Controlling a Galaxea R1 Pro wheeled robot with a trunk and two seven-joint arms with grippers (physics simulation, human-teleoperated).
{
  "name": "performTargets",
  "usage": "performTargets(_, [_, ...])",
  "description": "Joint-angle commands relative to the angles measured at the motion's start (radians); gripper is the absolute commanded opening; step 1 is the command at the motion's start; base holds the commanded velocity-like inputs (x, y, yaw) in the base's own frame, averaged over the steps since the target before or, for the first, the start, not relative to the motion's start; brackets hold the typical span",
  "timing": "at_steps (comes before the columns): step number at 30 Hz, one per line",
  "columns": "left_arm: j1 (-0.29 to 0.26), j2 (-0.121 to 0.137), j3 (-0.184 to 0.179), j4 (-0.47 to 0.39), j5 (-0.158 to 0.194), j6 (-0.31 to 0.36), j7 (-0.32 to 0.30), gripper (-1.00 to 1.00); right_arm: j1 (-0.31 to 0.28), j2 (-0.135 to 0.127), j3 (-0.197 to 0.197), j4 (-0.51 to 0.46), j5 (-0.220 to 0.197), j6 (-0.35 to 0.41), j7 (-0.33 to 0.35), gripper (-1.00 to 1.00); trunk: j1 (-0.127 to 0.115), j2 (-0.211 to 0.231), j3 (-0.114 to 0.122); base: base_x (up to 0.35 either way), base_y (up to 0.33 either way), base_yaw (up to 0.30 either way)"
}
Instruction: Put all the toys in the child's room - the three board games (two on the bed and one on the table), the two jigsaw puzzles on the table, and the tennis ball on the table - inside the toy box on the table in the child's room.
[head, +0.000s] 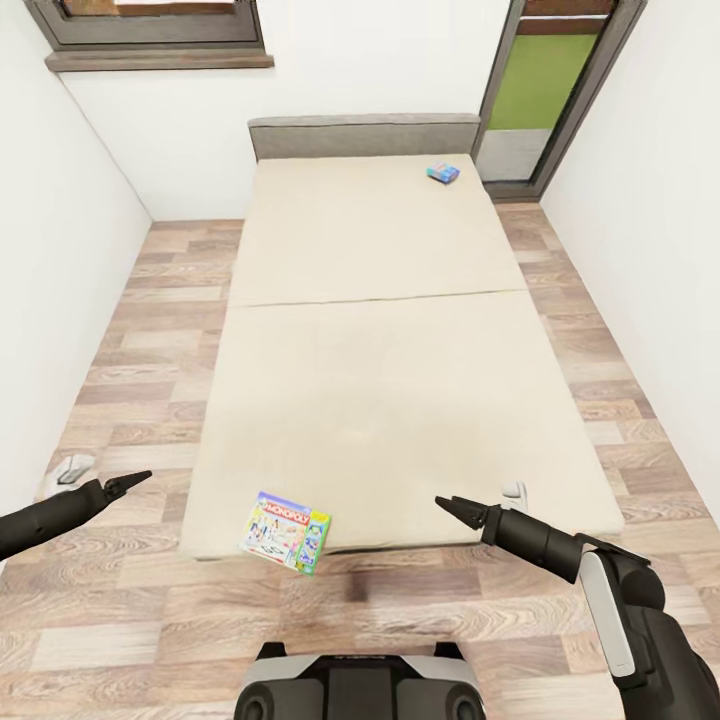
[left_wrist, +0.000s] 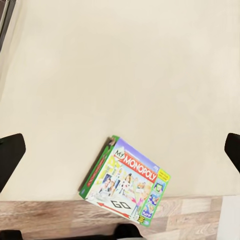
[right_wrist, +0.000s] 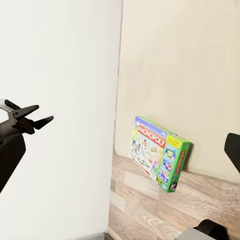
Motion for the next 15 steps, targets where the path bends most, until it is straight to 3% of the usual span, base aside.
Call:
performTargets(1, [-0.001,0.000,0.001,0.000,0.000,0.009,-0.004,1.00,0.000,-0.001,-0.001,-0.001,-0.003,0.005,0.002,1.00,0.000,-0.001,0.001,0.000,0.000,0.000])
performTargets(15, [-0.001,0.000,-0.001,0.000,-0.001,0.010,-0.004,1.00,0.000,0.004,0.000,-0.003,0.000,0.005,0.001,1.00,0.000,-0.001,0.022,0.000,0.000,0.000])
